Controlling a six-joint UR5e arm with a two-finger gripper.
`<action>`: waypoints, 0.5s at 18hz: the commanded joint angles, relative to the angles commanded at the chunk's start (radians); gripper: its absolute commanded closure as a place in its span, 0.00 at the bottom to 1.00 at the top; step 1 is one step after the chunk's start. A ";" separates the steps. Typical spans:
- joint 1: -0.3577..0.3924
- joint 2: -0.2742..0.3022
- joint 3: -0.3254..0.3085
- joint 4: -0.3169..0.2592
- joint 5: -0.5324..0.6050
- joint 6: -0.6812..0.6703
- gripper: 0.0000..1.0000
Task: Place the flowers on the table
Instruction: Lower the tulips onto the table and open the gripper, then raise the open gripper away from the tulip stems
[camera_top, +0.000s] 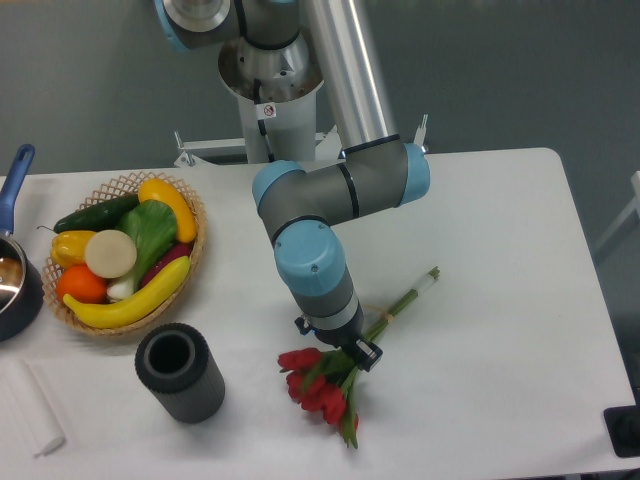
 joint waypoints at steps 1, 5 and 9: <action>0.005 0.034 -0.023 0.001 -0.009 0.000 0.00; 0.037 0.118 -0.028 -0.008 -0.040 -0.008 0.00; 0.084 0.178 -0.009 -0.047 -0.045 0.003 0.00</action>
